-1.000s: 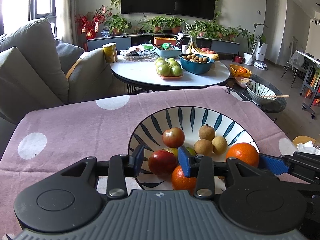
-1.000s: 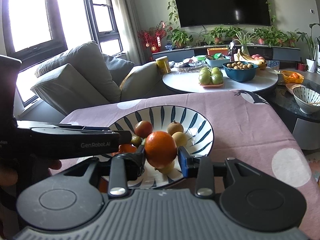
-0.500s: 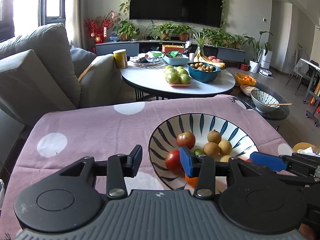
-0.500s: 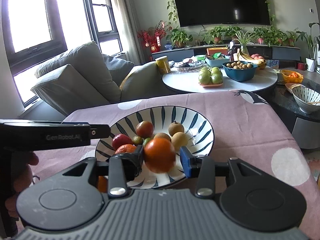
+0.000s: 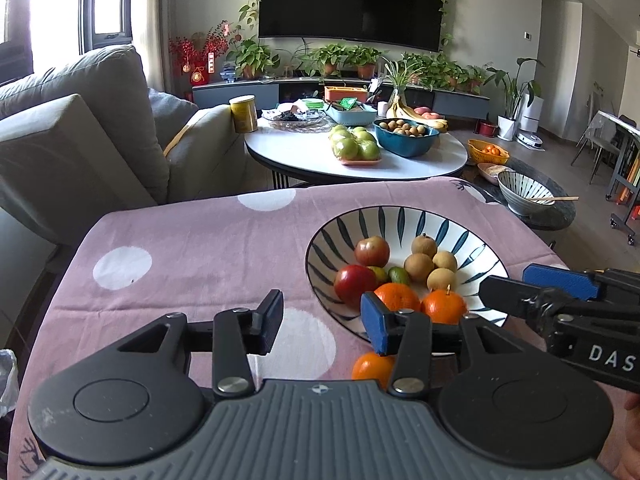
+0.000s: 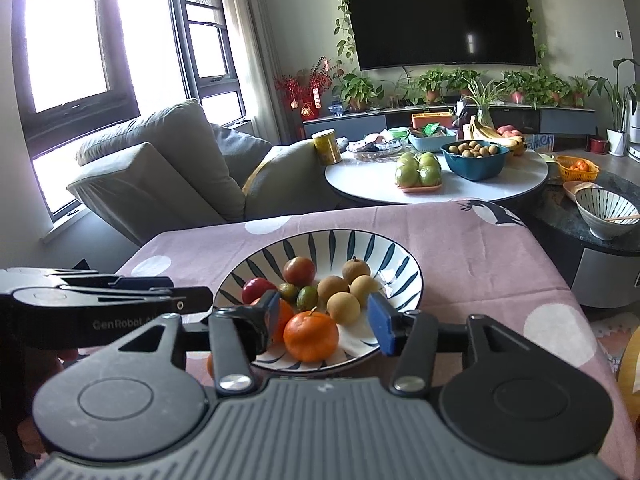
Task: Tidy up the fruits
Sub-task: 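Move left tool to a mandarin orange while right tool grasps another orange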
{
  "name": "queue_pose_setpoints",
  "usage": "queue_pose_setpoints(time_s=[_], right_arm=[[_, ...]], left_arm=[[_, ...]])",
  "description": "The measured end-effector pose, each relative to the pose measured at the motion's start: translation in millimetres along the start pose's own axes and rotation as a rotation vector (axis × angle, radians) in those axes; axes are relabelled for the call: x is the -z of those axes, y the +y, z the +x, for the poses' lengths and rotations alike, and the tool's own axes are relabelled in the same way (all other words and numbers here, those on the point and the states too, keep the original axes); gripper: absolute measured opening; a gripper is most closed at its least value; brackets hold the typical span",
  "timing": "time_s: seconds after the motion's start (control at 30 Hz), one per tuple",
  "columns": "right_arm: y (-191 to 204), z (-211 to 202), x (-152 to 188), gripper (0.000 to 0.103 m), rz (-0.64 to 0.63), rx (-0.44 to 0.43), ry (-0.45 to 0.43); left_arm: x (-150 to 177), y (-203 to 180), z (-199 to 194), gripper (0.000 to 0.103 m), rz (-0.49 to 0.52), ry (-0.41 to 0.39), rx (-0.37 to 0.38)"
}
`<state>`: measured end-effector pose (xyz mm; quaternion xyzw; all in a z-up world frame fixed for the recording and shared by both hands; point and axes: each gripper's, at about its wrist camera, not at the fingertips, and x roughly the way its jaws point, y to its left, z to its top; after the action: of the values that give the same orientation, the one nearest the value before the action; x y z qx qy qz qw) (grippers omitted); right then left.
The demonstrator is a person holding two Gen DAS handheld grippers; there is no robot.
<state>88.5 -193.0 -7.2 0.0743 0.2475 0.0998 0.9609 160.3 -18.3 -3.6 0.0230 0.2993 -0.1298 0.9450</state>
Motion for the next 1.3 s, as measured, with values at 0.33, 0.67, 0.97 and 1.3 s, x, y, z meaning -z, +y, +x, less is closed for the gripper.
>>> queue_pose_setpoints(time_s=[0.33, 0.67, 0.97, 1.3], right_arm=[[12.4, -18.1, 7.8, 0.023, -0.011, -0.018, 0.001], [45.4, -15.0, 46.6, 0.023, -0.076, -0.133, 0.121], [60.6, 2.0, 52.7, 0.023, -0.112, -0.136, 0.165], [57.7, 3.6, 56.9, 0.003, -0.115, -0.118, 0.179]], left_arm=[[10.5, 13.1, -21.7, 0.046, -0.027, -0.017, -0.016], [31.8, 33.1, -30.2, 0.047, -0.082, 0.012, -0.044], [42.1, 42.2, -27.8, 0.047, -0.105, 0.037, -0.044], [45.2, 29.5, -21.0, 0.047, -0.061, 0.065, -0.015]])
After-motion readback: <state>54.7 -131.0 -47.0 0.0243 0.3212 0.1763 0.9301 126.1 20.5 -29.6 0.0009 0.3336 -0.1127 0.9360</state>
